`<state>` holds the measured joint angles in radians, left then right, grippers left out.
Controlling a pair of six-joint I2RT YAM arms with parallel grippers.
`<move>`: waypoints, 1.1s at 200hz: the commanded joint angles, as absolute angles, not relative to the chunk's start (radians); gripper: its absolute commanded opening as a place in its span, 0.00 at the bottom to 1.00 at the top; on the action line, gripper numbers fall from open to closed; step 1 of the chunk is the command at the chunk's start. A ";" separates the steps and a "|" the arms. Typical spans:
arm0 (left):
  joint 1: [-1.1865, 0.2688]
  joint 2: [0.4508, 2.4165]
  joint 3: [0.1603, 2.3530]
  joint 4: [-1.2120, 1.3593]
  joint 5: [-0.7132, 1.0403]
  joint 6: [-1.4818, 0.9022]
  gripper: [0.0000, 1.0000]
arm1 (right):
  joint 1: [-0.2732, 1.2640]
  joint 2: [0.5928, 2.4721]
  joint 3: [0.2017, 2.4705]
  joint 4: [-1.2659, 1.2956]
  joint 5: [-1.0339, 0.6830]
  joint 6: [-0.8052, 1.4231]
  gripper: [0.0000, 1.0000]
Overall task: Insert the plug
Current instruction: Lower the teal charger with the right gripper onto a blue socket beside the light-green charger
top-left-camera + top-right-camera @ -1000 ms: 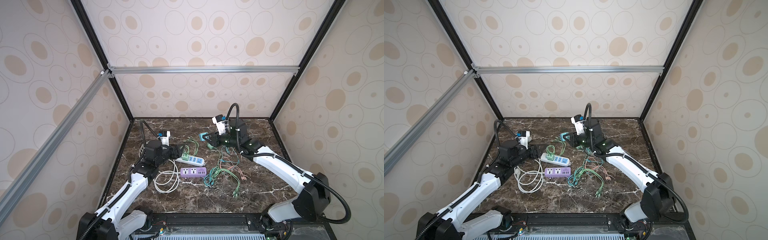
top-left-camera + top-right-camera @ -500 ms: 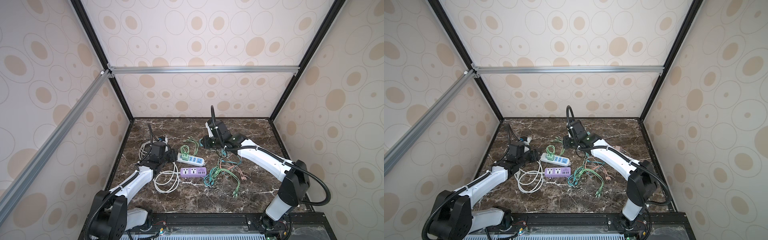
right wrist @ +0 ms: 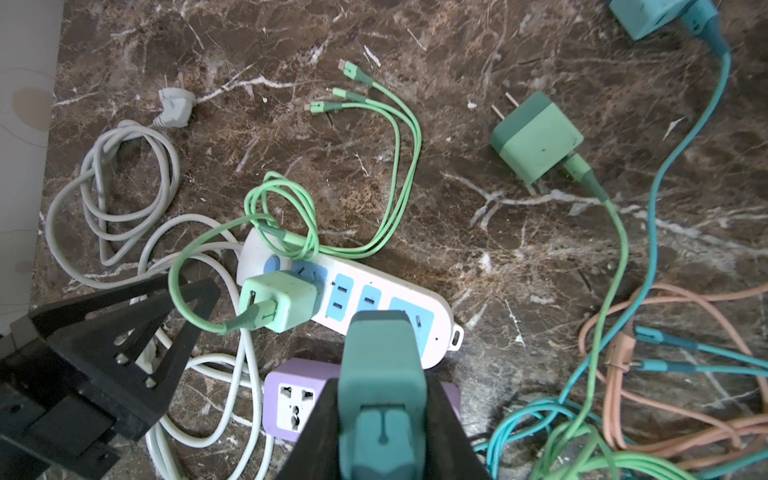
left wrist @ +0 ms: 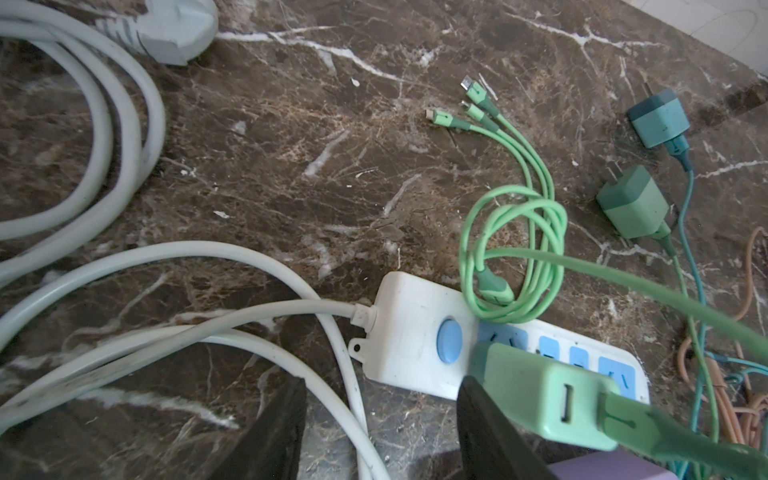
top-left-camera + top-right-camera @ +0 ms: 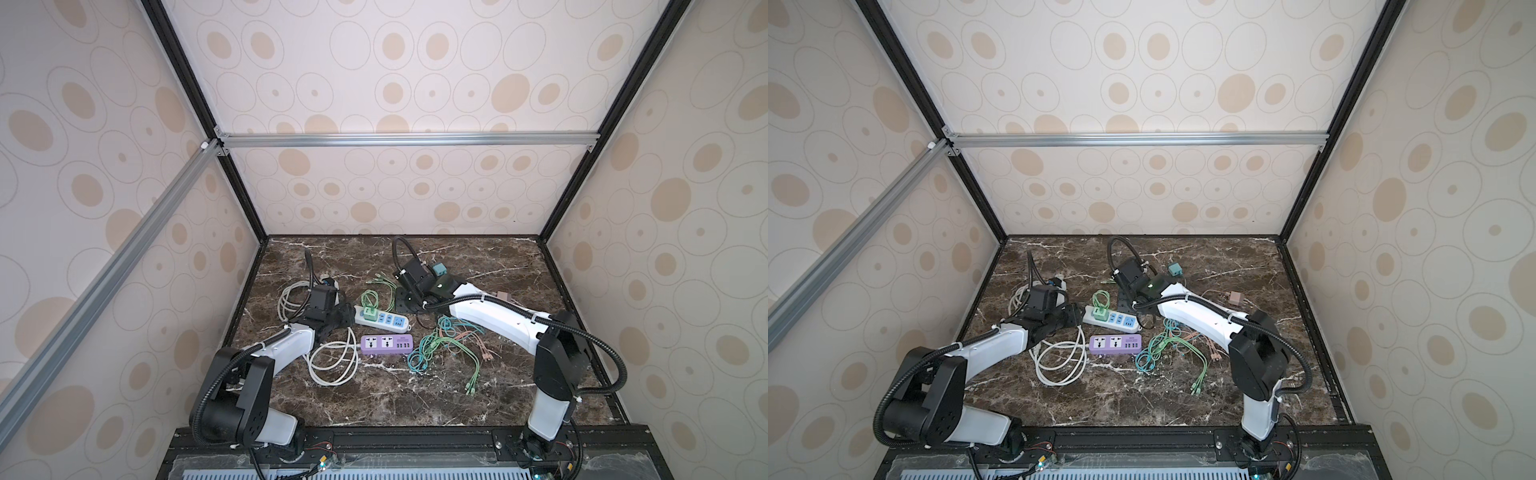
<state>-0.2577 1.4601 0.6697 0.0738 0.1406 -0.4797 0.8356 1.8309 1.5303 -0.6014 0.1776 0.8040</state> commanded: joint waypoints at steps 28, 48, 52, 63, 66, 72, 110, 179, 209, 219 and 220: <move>-0.247 1.538 0.695 0.138 0.181 -0.459 0.56 | 0.888 1.882 1.609 -0.670 0.297 0.929 0.00; -0.242 1.561 0.705 0.145 0.191 -0.451 0.56 | 0.898 1.907 1.631 -0.697 0.309 0.977 0.00; -0.241 1.567 0.707 0.147 0.193 -0.450 0.55 | 0.899 1.914 1.637 -0.708 0.309 0.987 0.00; -0.238 1.578 0.711 0.151 0.201 -0.449 0.54 | 0.900 1.939 1.660 -0.734 0.300 1.001 0.00; -0.237 1.580 0.711 0.153 0.203 -0.449 0.54 | 0.899 1.945 1.667 -0.740 0.298 1.005 0.00; -0.235 1.584 0.713 0.158 0.207 -0.449 0.53 | 0.902 1.954 1.676 -0.750 0.299 1.011 0.00; -0.230 1.595 0.713 0.180 0.230 -0.457 0.51 | 0.918 1.999 1.714 -0.768 0.309 1.043 0.00; -0.226 1.623 0.713 0.209 0.268 -0.466 0.46 | 0.923 2.070 1.776 -0.808 0.299 1.078 0.00; -0.225 1.628 0.709 0.214 0.272 -0.465 0.45 | 0.922 2.089 1.786 -0.808 0.293 1.083 0.00; -0.225 1.628 0.707 0.215 0.273 -0.465 0.45 | 0.923 2.095 1.791 -0.807 0.292 1.083 0.00; -0.225 1.628 0.707 0.215 0.274 -0.465 0.45 | 0.923 2.095 1.791 -0.807 0.292 1.083 0.00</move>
